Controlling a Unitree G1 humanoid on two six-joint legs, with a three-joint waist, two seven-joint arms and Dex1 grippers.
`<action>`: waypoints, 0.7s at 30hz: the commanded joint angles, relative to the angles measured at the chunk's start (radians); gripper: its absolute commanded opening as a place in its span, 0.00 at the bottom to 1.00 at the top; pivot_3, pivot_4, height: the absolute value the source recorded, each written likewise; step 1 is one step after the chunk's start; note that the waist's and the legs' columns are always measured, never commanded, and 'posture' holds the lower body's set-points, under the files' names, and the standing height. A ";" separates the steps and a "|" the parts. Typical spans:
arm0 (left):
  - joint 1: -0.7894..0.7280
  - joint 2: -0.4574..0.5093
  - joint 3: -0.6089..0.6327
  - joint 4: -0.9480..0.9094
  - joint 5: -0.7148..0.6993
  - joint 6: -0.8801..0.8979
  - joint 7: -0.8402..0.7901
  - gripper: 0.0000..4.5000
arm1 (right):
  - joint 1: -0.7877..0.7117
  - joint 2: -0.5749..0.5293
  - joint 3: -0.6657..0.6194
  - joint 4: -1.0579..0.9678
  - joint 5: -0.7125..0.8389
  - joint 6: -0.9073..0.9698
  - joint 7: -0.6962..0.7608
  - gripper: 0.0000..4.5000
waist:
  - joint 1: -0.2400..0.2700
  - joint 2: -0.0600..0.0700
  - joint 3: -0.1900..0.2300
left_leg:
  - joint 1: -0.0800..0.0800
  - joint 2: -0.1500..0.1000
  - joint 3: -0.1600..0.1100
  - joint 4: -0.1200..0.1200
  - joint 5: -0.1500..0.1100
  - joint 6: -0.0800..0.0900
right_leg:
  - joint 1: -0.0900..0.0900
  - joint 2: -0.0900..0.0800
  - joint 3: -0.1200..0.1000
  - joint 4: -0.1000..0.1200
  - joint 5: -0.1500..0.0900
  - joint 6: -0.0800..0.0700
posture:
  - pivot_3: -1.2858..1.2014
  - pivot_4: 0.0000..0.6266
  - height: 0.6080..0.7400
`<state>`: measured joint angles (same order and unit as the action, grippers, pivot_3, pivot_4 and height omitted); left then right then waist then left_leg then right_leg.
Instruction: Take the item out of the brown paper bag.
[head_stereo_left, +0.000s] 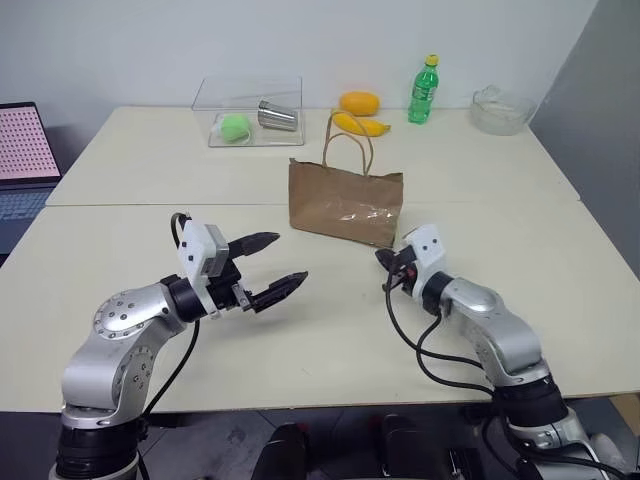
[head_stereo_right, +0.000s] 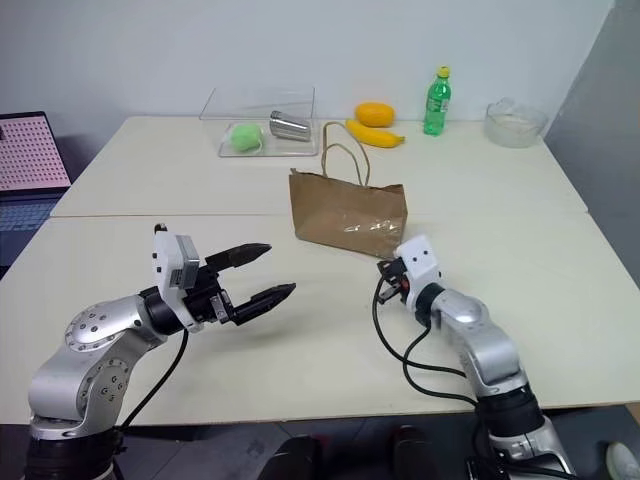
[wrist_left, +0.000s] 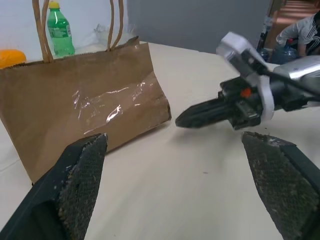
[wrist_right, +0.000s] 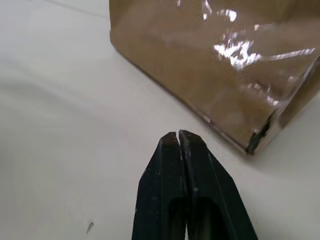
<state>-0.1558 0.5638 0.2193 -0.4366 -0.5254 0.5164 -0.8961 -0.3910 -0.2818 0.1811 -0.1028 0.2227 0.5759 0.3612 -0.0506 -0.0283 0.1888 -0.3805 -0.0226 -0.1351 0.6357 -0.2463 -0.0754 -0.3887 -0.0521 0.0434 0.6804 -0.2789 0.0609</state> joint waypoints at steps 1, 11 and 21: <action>0.003 0.027 0.006 -0.054 -0.041 -0.007 -0.004 1.00 | -0.071 0.027 -0.028 0.074 -0.038 -0.051 -0.034 0.01 | -0.002 0.000 0.000 | 0.000 0.000 0.000 0.000 0.000 0.000 | 0.000 0.000 0.000 0.000 0.000 0.000 | 0.52 0.24 1.00; 0.037 0.048 -0.045 -0.056 -0.050 -0.042 -0.028 1.00 | -0.131 0.050 -0.052 0.221 -0.118 -0.162 -0.063 0.01 | -0.005 0.000 0.000 | 0.000 0.000 0.000 -0.001 0.000 0.000 | 0.000 0.000 0.000 0.000 0.000 0.000 | 0.52 0.24 1.00; 0.034 0.046 -0.084 -0.052 -0.050 -0.064 -0.026 1.00 | -0.127 0.044 -0.070 0.251 -0.156 -0.253 -0.067 0.01 | -0.005 0.001 0.000 | 0.000 0.000 0.000 -0.001 0.000 0.000 | 0.000 0.000 0.000 0.000 0.000 0.000 | 0.52 0.24 1.00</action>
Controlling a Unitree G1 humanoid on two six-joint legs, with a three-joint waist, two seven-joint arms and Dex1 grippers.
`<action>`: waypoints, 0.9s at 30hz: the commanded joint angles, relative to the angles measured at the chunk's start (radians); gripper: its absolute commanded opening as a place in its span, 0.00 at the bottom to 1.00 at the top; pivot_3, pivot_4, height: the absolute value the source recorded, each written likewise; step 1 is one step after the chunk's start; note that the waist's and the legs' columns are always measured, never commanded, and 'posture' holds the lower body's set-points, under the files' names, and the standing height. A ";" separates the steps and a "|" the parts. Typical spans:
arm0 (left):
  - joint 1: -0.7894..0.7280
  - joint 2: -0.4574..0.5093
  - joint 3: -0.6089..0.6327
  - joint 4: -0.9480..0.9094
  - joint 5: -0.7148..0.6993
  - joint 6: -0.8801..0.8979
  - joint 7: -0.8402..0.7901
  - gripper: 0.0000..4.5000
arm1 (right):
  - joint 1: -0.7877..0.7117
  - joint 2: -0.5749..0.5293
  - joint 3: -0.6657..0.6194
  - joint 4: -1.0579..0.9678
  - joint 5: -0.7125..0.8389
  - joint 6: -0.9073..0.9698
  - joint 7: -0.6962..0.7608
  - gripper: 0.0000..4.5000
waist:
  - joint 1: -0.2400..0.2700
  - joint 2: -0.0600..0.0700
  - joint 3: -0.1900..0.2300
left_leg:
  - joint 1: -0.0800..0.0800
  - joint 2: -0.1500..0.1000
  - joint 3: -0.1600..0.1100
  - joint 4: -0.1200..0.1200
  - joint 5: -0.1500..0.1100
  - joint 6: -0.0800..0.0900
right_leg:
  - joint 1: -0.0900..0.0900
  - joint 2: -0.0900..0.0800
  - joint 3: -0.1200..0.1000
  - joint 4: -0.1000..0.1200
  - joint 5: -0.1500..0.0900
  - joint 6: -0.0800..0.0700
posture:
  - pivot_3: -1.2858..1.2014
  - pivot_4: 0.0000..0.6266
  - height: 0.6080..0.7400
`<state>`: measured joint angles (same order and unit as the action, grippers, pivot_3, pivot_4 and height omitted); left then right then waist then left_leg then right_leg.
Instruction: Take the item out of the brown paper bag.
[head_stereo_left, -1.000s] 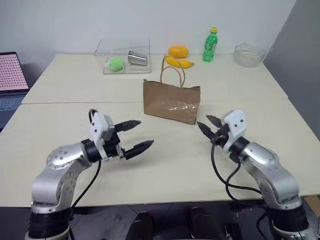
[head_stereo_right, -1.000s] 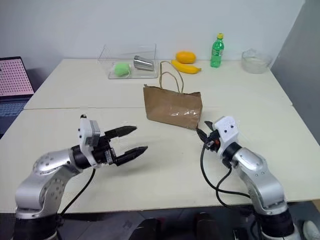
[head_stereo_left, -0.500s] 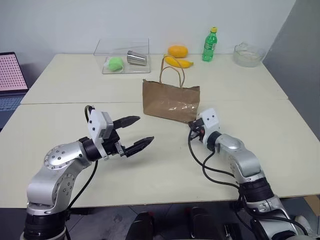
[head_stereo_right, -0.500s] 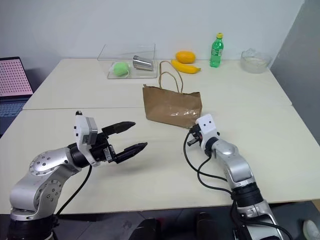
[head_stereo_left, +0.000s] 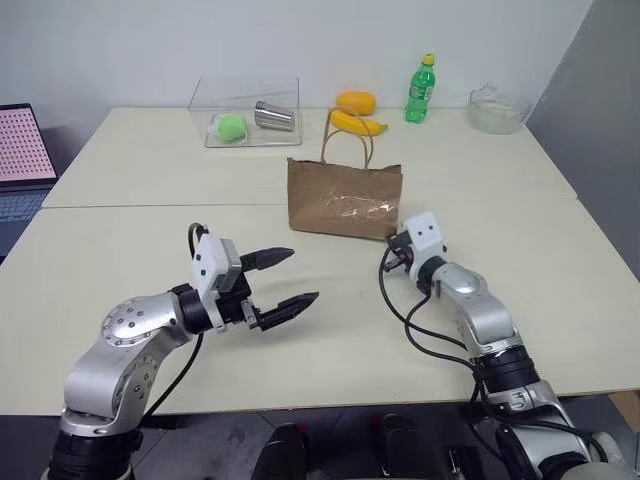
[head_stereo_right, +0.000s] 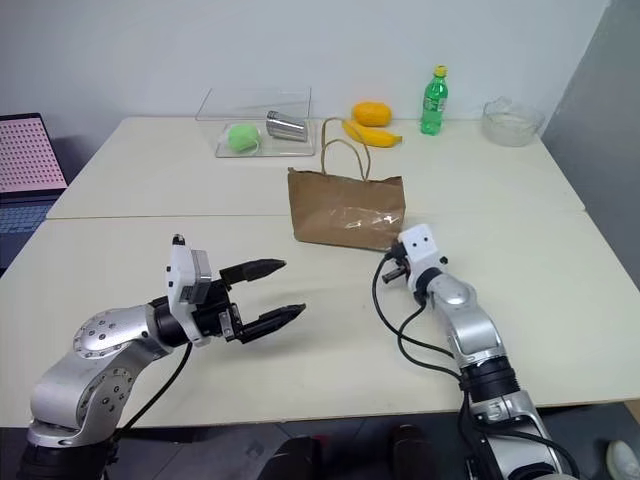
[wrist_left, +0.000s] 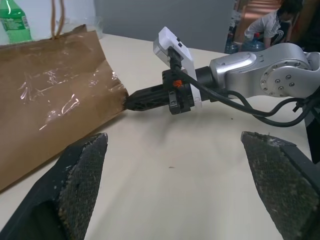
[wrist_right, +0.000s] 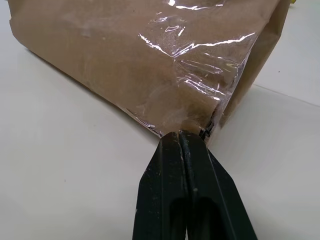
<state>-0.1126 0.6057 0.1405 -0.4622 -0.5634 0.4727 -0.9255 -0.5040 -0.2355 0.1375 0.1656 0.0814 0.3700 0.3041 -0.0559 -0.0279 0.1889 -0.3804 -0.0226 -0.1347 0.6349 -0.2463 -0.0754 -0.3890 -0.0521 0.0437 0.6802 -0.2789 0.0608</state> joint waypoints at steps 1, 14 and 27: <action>-0.009 0.003 -0.007 -0.026 -0.013 -0.021 0.004 1.00 | -0.014 0.000 -0.029 -0.015 -0.015 -0.051 -0.012 0.01 | 0.000 0.000 0.000 | 0.000 0.000 0.000 0.000 0.000 0.000 | 0.000 0.000 0.000 0.000 0.000 0.000 | 0.52 0.24 1.00; -0.020 -0.020 0.010 -0.047 -0.027 -0.031 0.075 1.00 | 0.140 -0.062 -0.020 -0.423 0.033 0.038 0.099 0.01 | 0.004 0.001 0.000 | 0.000 0.000 0.000 -0.002 0.000 0.000 | 0.000 0.000 0.000 -0.001 0.000 0.000 | 0.52 0.24 1.00; -0.085 -0.087 -0.014 -0.047 -0.008 -0.092 0.177 1.00 | -0.229 -0.181 -0.049 -0.242 0.032 0.101 0.204 0.84 | 0.003 0.001 0.001 | 0.000 0.000 0.000 -0.002 0.000 0.000 | 0.000 -0.001 0.000 -0.002 0.000 0.000 | 0.52 0.24 1.00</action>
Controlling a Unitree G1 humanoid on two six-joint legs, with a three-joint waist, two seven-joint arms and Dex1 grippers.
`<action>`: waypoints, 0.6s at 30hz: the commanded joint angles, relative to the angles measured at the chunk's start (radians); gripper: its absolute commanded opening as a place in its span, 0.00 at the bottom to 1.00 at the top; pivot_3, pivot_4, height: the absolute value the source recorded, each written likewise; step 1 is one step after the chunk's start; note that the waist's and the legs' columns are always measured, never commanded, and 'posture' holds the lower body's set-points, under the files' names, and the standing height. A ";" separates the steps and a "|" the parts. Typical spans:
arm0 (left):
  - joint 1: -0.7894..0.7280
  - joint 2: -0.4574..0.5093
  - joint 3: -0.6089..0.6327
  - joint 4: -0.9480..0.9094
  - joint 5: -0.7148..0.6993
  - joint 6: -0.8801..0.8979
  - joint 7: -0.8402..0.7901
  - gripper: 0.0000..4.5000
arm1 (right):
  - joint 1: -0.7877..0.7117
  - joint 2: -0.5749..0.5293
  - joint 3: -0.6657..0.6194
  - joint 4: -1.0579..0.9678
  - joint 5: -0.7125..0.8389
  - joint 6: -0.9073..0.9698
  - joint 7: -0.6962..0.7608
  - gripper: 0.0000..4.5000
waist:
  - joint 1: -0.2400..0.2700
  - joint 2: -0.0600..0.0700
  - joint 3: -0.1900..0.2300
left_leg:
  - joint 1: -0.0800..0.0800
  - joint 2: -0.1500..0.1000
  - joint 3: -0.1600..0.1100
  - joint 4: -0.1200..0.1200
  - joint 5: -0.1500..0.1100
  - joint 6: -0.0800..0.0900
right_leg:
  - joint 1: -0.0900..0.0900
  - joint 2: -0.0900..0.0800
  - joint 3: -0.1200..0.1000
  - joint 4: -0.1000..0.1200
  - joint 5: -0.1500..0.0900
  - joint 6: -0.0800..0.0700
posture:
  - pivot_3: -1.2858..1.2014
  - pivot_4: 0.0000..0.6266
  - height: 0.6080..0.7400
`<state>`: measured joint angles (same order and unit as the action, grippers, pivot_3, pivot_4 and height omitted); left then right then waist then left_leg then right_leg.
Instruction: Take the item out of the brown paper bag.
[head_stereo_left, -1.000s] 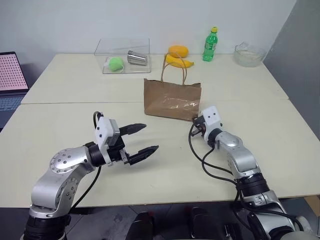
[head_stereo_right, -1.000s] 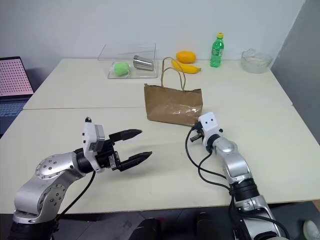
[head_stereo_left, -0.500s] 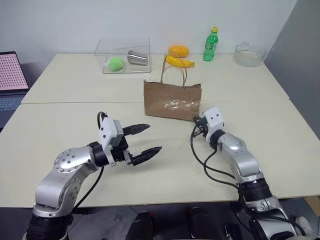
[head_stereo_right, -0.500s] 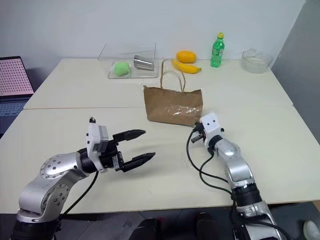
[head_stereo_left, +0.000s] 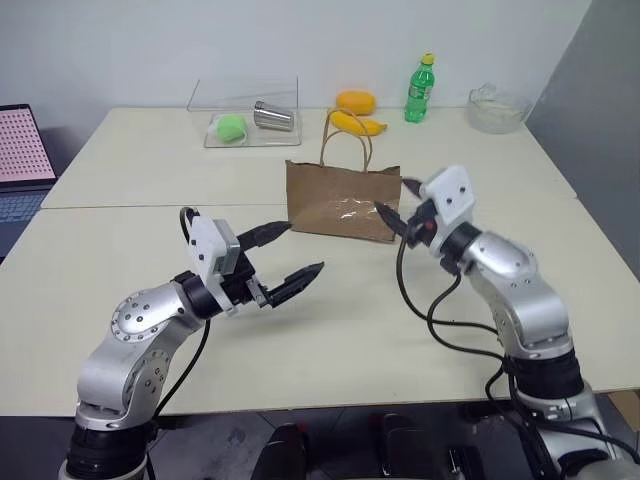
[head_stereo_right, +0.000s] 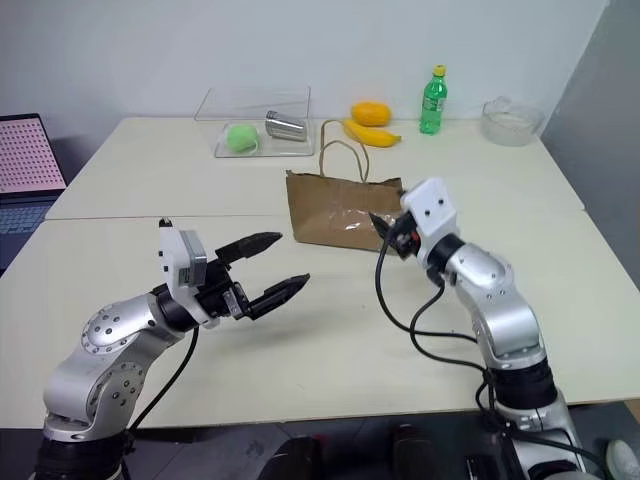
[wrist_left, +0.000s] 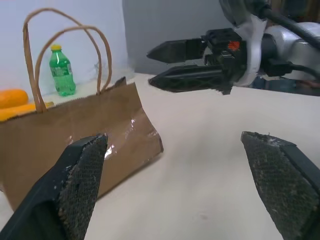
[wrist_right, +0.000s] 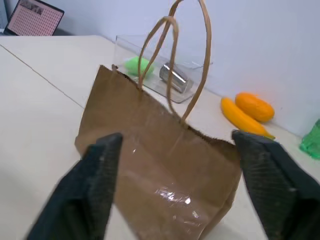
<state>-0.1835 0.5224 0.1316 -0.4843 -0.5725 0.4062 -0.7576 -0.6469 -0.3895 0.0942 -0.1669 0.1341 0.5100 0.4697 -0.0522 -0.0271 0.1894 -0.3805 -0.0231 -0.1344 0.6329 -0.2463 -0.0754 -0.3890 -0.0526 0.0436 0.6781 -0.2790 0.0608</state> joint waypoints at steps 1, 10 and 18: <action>-0.012 -0.006 -0.009 -0.026 0.003 -0.029 0.011 1.00 | -0.128 -0.033 -0.004 0.151 -0.024 -0.063 0.053 0.81 | 0.000 0.000 0.000 | 0.000 0.000 0.000 0.000 0.000 0.000 | 0.000 0.000 0.000 0.000 0.000 0.000 | 0.52 0.24 1.00; -0.008 -0.019 -0.025 -0.026 0.013 -0.056 0.029 1.00 | -0.490 -0.045 0.049 0.818 -0.153 -0.386 0.141 0.12 | -0.005 0.000 0.000 | -0.001 0.000 0.001 -0.003 0.000 0.000 | -0.001 0.000 0.000 -0.002 0.000 0.000 | 0.52 0.24 1.00; -0.005 -0.023 -0.034 -0.028 0.031 -0.090 0.042 1.00 | -0.690 0.001 0.165 1.259 -0.302 -0.589 0.265 0.01 | -0.007 0.001 0.001 | -0.001 0.000 0.001 -0.004 0.000 0.000 | -0.002 0.000 0.000 -0.002 0.000 -0.001 | 0.52 0.24 1.00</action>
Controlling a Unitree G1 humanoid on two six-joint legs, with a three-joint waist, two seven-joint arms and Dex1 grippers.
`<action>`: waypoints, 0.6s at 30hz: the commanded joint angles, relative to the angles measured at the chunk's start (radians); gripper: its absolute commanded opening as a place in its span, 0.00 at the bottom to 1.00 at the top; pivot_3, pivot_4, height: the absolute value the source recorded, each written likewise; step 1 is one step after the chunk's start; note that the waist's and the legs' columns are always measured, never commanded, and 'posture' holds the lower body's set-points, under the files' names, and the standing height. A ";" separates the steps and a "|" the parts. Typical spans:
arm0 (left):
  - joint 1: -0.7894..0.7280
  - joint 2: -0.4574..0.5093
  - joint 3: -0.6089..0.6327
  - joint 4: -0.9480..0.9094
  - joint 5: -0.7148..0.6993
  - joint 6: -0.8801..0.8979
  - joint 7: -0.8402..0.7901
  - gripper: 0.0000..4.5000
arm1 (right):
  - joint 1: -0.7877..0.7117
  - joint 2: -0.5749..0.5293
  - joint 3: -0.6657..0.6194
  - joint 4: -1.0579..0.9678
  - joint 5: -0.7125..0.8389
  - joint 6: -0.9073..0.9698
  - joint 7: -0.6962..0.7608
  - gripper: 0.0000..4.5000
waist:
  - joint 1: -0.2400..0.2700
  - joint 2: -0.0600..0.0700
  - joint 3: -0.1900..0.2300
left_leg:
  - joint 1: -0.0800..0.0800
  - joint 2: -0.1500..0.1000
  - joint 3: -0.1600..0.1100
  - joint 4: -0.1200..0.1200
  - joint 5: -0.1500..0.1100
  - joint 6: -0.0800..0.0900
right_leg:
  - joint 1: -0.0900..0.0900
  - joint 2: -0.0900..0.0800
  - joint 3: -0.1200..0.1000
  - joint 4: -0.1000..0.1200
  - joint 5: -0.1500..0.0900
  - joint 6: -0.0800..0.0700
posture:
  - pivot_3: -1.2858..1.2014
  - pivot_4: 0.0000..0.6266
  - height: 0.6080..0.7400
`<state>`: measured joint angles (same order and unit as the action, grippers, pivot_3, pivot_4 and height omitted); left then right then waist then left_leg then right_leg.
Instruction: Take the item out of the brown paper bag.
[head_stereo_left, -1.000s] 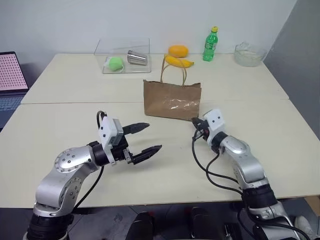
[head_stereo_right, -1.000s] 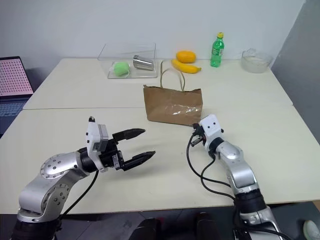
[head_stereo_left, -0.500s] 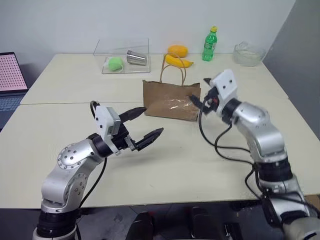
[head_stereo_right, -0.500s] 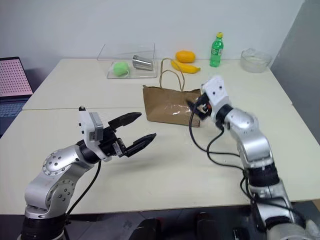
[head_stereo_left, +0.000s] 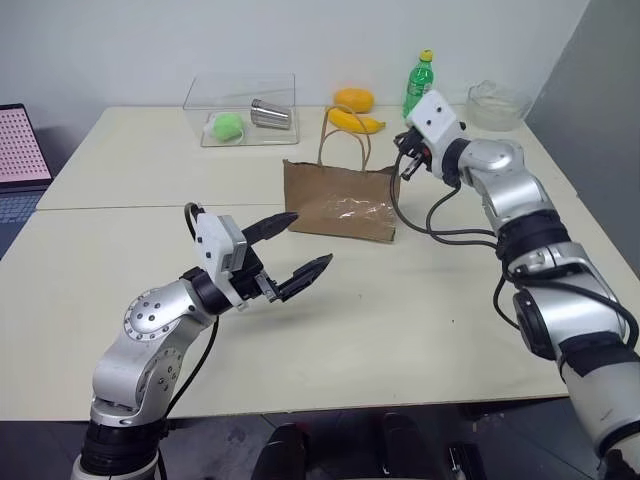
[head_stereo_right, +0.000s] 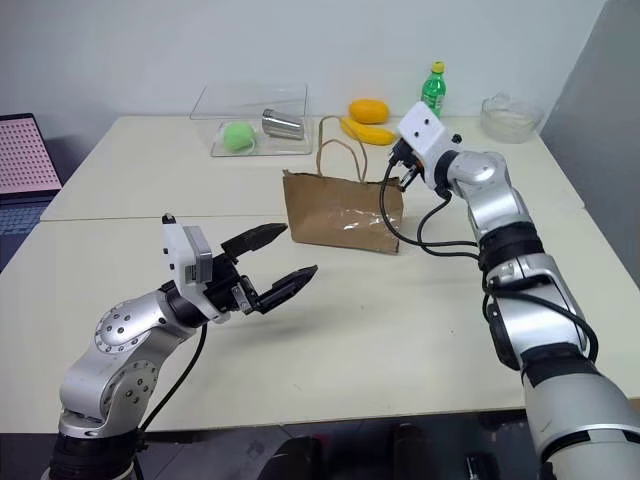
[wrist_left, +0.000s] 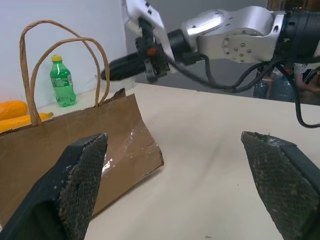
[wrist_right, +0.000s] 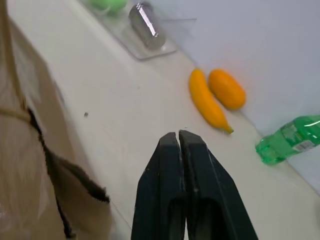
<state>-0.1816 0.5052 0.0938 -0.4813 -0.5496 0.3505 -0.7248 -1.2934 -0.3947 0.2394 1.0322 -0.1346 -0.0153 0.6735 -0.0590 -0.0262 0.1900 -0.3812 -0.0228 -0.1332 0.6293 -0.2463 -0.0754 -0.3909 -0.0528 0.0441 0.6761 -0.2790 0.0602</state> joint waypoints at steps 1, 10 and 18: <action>-0.005 -0.006 0.002 -0.032 0.014 -0.044 0.008 1.00 | -0.046 0.009 0.025 0.074 -0.037 -0.077 0.093 0.01 | 0.000 0.000 0.000 | 0.000 0.000 0.000 0.000 0.000 0.000 | 0.000 0.000 0.000 0.000 0.000 0.000 | 0.52 0.24 1.00; 0.072 0.047 0.023 -0.046 0.036 -0.089 -0.040 1.00 | 0.109 -0.050 0.024 -0.266 0.056 0.001 0.516 0.01 | 0.001 0.001 0.001 | 0.000 0.000 -0.001 0.000 0.000 0.000 | 0.000 0.000 -0.001 0.000 0.000 0.000 | 0.52 0.24 1.00; 0.095 0.206 0.122 0.046 0.056 -0.180 -0.177 1.00 | 0.351 -0.121 0.017 -0.772 0.138 0.240 0.581 0.01 | 0.004 0.003 0.002 | 0.000 0.000 -0.002 0.000 0.000 0.000 | 0.000 0.000 -0.001 0.000 0.000 0.000 | 0.52 0.24 1.00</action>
<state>-0.0666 0.6912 0.1647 -0.4446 -0.4873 0.1966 -0.8856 -0.9591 -0.5027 0.2733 0.3719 -0.0320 0.1802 1.2420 -0.0549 -0.0234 0.1917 -0.3816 -0.0225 -0.1350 0.6292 -0.2463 -0.0755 -0.3908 -0.0528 0.0426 0.6760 -0.2793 0.0601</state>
